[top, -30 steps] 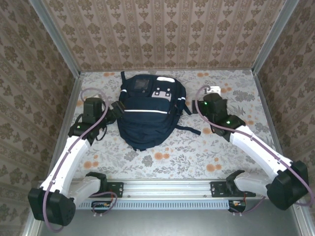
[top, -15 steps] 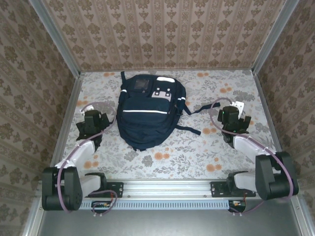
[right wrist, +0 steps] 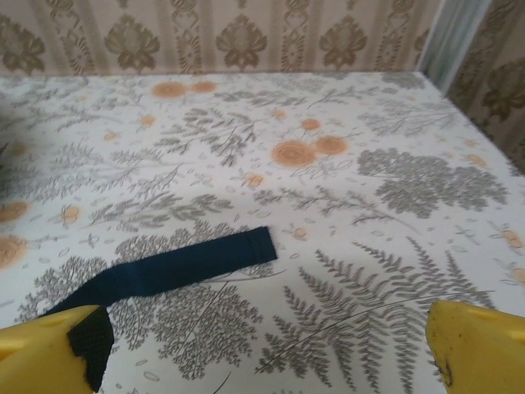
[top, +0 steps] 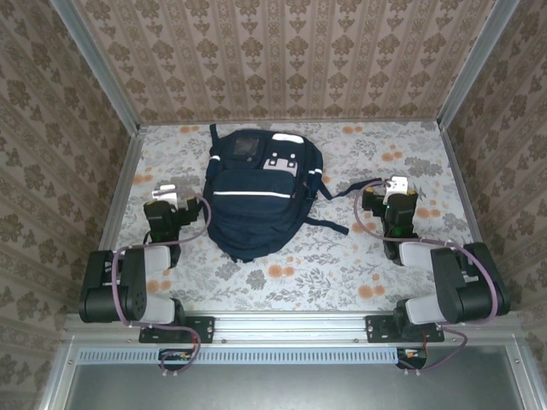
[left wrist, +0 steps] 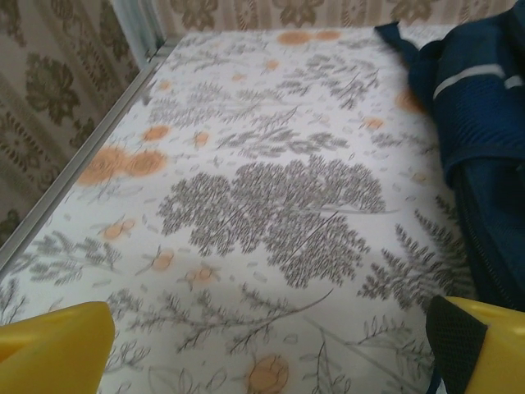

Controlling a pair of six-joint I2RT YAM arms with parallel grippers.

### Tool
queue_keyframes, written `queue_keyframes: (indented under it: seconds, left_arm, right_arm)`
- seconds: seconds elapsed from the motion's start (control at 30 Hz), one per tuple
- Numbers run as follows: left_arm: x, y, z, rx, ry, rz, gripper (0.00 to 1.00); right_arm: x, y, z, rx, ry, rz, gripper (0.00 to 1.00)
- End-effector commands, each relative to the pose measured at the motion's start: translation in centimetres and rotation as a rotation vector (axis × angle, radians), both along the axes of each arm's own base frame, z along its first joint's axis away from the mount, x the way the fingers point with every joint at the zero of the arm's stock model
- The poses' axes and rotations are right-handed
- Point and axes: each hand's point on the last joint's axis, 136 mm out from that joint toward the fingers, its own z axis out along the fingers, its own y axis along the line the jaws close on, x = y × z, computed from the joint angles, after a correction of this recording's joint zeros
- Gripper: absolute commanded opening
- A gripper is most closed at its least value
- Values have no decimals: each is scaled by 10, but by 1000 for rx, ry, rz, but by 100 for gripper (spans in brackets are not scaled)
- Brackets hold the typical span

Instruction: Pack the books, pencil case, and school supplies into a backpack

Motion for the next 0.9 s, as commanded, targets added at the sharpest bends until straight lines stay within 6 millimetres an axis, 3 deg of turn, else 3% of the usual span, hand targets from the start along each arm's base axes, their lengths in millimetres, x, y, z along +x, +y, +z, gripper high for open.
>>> queue_keyframes:
  seconds: [0.0,0.2,0.63,0.87]
  left_arm:
    - [11,-7,16,10,-89,-55,100]
    - [23,3,0,22,-16,29,100]
    - [25,-4,-1,66,-13,20,100]
    - [24,2,0,62,-17,55,100]
  right_arm:
    - [10,9,2,6,-56,57,100]
    - [15,2,-5,11,-26,8,100]
    - [17,-2,-6,28,-16,-2,100]
    - [17,-4,-7,35,-15,-3,100]
